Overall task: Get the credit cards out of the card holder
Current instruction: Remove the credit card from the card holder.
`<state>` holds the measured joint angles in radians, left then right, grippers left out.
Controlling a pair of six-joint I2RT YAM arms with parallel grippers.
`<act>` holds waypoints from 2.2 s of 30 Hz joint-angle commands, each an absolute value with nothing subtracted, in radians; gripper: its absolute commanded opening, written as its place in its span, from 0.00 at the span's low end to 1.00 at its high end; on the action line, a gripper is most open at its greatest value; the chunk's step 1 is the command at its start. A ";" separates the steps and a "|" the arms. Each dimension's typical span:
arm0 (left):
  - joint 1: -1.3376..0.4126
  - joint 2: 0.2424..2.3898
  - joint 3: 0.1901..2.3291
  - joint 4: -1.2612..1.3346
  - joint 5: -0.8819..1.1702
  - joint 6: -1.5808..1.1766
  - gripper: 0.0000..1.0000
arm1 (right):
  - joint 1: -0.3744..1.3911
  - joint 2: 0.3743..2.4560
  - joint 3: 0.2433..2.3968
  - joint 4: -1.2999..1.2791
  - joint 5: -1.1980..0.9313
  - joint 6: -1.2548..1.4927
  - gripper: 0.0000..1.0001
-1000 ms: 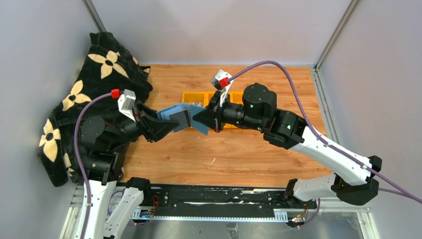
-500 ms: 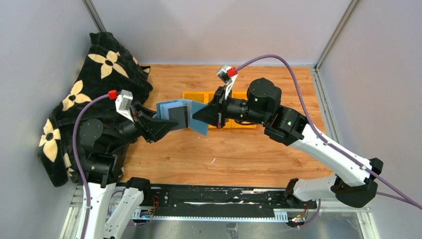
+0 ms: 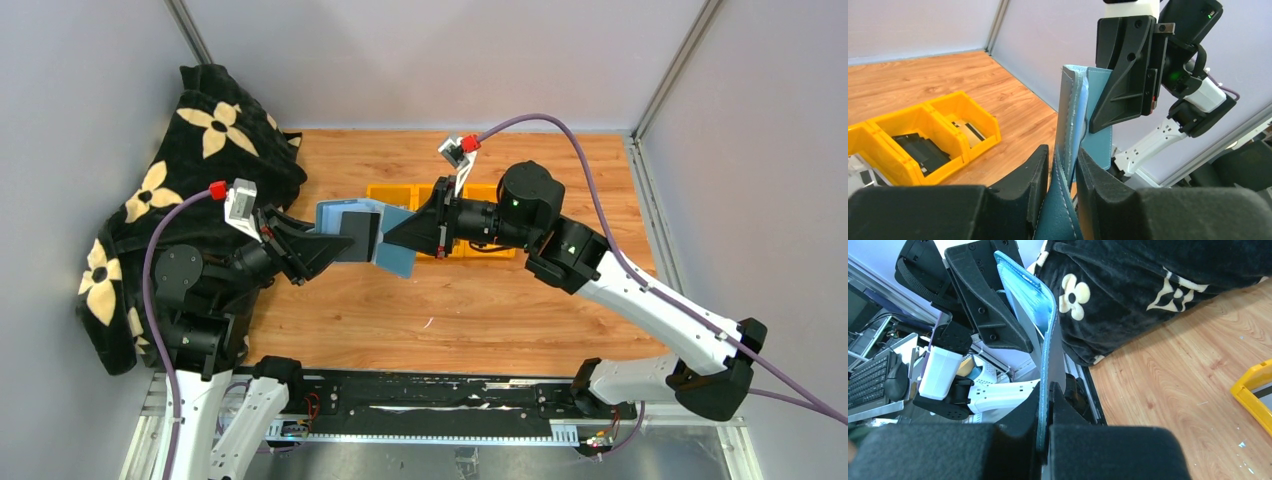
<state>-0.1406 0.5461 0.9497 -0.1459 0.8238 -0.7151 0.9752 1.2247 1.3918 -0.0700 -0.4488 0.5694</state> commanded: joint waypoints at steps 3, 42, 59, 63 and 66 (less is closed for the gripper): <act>-0.140 0.561 0.978 -0.149 0.815 -0.715 0.21 | 0.931 1.164 1.309 0.109 -0.537 0.671 0.00; -0.140 0.709 1.145 -0.405 0.833 -0.593 0.00 | 0.815 1.242 1.178 0.524 -0.765 0.922 0.53; -0.140 0.713 1.098 -0.220 1.030 -0.782 0.03 | 0.849 1.349 1.175 0.668 -0.797 1.005 0.40; -0.140 0.718 1.106 -0.266 1.016 -0.747 0.04 | 0.854 1.359 1.176 0.727 -0.813 1.044 0.25; -0.140 0.722 1.117 -0.312 0.986 -0.699 0.05 | 0.854 1.346 1.164 0.735 -0.812 1.044 0.17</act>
<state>-0.1406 0.7139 1.1049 -0.2646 0.9813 -0.7441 0.8368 1.3590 1.1618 0.6411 -0.7898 1.0157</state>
